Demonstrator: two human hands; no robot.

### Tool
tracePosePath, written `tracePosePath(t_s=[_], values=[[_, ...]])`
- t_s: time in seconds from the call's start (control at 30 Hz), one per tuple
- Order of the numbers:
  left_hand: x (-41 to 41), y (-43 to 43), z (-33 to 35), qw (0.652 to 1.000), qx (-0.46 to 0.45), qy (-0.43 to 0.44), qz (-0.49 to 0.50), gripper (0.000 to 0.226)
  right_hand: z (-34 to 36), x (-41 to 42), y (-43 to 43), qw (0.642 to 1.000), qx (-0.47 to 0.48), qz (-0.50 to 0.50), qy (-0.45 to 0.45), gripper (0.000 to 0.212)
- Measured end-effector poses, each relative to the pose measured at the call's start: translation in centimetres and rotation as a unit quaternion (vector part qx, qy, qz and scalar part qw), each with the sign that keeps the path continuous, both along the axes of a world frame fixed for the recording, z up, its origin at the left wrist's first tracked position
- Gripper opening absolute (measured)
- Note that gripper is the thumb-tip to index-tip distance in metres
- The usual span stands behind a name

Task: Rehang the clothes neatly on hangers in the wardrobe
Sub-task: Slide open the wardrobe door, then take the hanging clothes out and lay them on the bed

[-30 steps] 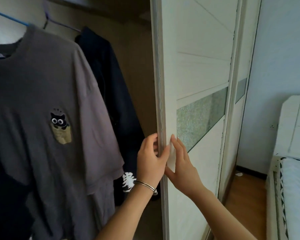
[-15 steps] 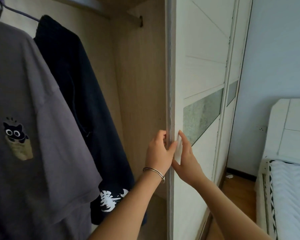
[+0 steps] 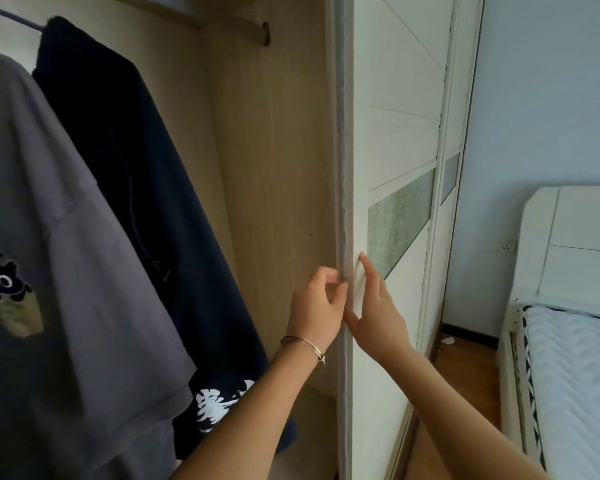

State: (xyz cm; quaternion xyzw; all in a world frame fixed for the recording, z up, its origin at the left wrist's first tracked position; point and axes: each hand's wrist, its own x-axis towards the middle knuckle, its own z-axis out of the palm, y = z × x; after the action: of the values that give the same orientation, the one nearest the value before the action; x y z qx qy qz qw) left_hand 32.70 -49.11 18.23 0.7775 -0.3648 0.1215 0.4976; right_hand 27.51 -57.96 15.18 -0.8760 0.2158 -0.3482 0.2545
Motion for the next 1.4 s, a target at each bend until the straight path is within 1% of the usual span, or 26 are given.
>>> tracePosePath(t_s=[0.03, 0.1, 0.17, 0.27, 0.33, 0.43, 0.5, 0.53, 0.6, 0.67, 0.77, 0.8, 0.87, 0.93, 0.97, 1.03, 1.07, 1.1, 1.17, 1.2, 1.23, 1.27, 1.3, 1.33, 1.37, 1.4], values=[[-0.2, 1.2, 0.0, 1.000, 0.007, -0.018, -0.003, 0.017, 0.3, -0.2, 0.4, 0.999, -0.026, -0.021, -0.031, 0.065], [-0.9, 3.9, 0.1, 0.999, 0.009, -0.037, -0.009, 0.013, 1.1, -0.5, 1.7, 0.984, -0.118, -0.046, -0.124, 0.040], [-1.6, 6.7, 1.0, 0.999, -0.006, -0.049, 0.001, 0.012, 2.4, -0.5, 3.6, 0.969, -0.153, -0.020, -0.192, 0.025], [-2.3, 11.4, 3.8, 0.995, -0.044, -0.085, 0.037, 0.016, 5.2, 0.1, 7.2, 0.967, -0.092, 0.070, -0.229, 0.025], [-2.7, 14.6, 6.2, 0.987, -0.078, -0.121, 0.067, 0.014, 6.9, 0.9, 9.4, 0.955, -0.034, 0.134, -0.261, 0.014], [-2.9, 19.0, 9.8, 0.972, -0.131, -0.156, 0.115, 0.009, 9.6, 1.9, 12.2, 0.929, 0.012, 0.218, -0.298, 0.012], [-2.3, 21.4, 11.9, 0.959, -0.176, -0.165, 0.151, 0.009, 11.7, 2.6, 13.5, 0.908, 0.028, 0.268, -0.322, 0.022], [-1.8, 22.3, 12.9, 0.952, -0.199, -0.163, 0.167, 0.010, 13.0, 3.0, 14.0, 0.896, 0.042, 0.290, -0.332, 0.024], [-0.3, 23.8, 15.0, 0.940, -0.228, -0.158, 0.199, 0.021, 15.7, 4.2, 14.7, 0.875, 0.067, 0.323, -0.355, 0.017], [1.3, 24.4, 17.0, 0.933, -0.230, -0.153, 0.229, 0.026, 18.3, 5.8, 15.0, 0.859, 0.070, 0.342, -0.373, 0.017], [3.6, 24.2, 20.3, 0.928, -0.203, -0.142, 0.280, 0.009, 22.2, 8.5, 15.2, 0.837, 0.077, 0.366, -0.400, 0.024], [4.4, 24.1, 21.5, 0.921, -0.187, -0.148, 0.308, 0.011, 23.5, 9.4, 15.1, 0.831, 0.081, 0.371, -0.407, 0.027], [6.3, 24.2, 23.9, 0.898, -0.174, -0.161, 0.371, 0.025, 25.7, 11.4, 15.0, 0.823, 0.088, 0.382, -0.412, 0.029], [7.6, 24.5, 26.4, 0.879, -0.184, -0.140, 0.416, 0.039, 27.9, 13.2, 15.1, 0.827, 0.088, 0.404, -0.381, 0.024], [8.2, 24.8, 27.4, 0.878, -0.190, -0.109, 0.426, 0.048, 28.8, 14.2, 15.1, 0.834, 0.089, 0.426, -0.340, 0.019], [9.1, 25.5, 28.8, 0.888, -0.204, -0.025, 0.413, 0.061, 30.7, 15.3, 15.5, 0.835, 0.125, 0.495, -0.207, 0.014], [9.3, 25.7, 29.2, 0.894, -0.214, 0.020, 0.394, 0.062, 31.5, 15.9, 15.8, 0.828, 0.147, 0.524, -0.134, 0.016], [9.6, 26.1, 29.5, 0.898, -0.220, 0.057, 0.376, 0.058, 32.1, 16.3, 16.2, 0.824, 0.155, 0.541, -0.071, 0.017], [9.7, 26.3, 29.8, 0.909, -0.216, 0.103, 0.340, 0.035, 33.2, 17.5, 17.1, 0.813, 0.148, 0.563, 0.015, 0.016], [9.5, 26.2, 29.9, 0.909, -0.211, 0.109, 0.342, 0.018, 33.6, 17.9, 17.8, 0.799, 0.159, 0.578, 0.043, 0.016], [9.4, 26.2, 30.1, 0.906, -0.208, 0.104, 0.354, 0.007, 33.9, 18.4, 18.5, 0.782, 0.179, 0.594, 0.061, 0.019], [9.2, 26.2, 30.2, 0.900, -0.205, 0.092, 0.373, 0.013, 34.1, 18.9, 19.2, 0.771, 0.198, 0.601, 0.067, 0.023], [9.1, 26.4, 30.4, 0.894, -0.199, 0.072, 0.396, 0.013, 34.2, 19.3, 19.9, 0.764, 0.214, 0.606, 0.064, 0.028], [8.8, 26.5, 30.5, 0.889, -0.193, 0.056, 0.412, 0.006, 34.1, 19.6, 20.4, 0.758, 0.225, 0.609, 0.056, 0.032], [8.6, 26.9, 30.6, 0.885, -0.187, 0.048, 0.424, 0.008, 34.0, 19.8, 21.0, 0.752, 0.239, 0.613, 0.046, 0.033], [8.5, 27.5, 30.6, 0.883, -0.188, 0.044, 0.427, 0.018, 33.9, 20.0, 21.4, 0.745, 0.256, 0.615, 0.034, 0.031]])
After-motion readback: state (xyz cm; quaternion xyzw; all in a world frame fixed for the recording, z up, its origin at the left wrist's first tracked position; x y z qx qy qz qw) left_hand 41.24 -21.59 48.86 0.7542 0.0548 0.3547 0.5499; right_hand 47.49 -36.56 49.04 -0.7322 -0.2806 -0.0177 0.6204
